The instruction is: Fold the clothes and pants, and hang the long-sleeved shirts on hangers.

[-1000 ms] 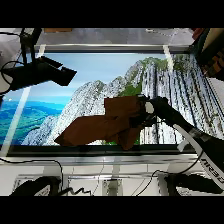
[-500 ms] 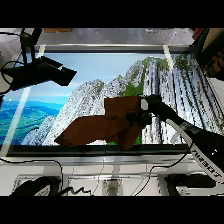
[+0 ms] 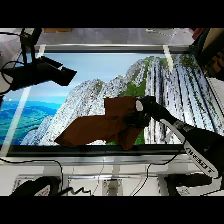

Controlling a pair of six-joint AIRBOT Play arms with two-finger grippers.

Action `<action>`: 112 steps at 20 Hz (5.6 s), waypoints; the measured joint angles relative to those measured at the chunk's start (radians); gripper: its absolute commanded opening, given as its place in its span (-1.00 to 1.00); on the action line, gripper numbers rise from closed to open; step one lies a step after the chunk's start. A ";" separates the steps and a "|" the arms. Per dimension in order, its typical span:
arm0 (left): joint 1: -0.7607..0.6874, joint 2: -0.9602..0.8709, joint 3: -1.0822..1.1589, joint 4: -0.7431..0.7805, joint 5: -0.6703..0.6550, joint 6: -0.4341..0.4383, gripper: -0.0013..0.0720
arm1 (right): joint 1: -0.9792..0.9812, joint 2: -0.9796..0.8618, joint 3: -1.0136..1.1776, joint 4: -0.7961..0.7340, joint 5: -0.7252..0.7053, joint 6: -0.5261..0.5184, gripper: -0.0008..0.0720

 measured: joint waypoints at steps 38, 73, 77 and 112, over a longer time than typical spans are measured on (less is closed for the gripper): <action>0.294 -0.005 -0.409 0.139 -0.299 -0.186 0.34 | -0.253 0.600 -0.257 0.050 -0.175 -0.566 -0.94; 0.557 0.029 0.045 -0.291 -0.069 0.016 -0.93 | -0.422 0.721 -0.080 -0.086 -0.281 -0.594 -0.93; 0.583 0.079 0.054 -0.291 -0.058 0.016 -0.93 | -0.438 0.789 -0.044 -0.037 -0.251 -0.620 -0.93; 0.094 -0.381 -0.438 -0.083 -0.507 0.330 0.50 | -0.443 0.738 -0.410 0.209 -0.400 -0.640 -0.93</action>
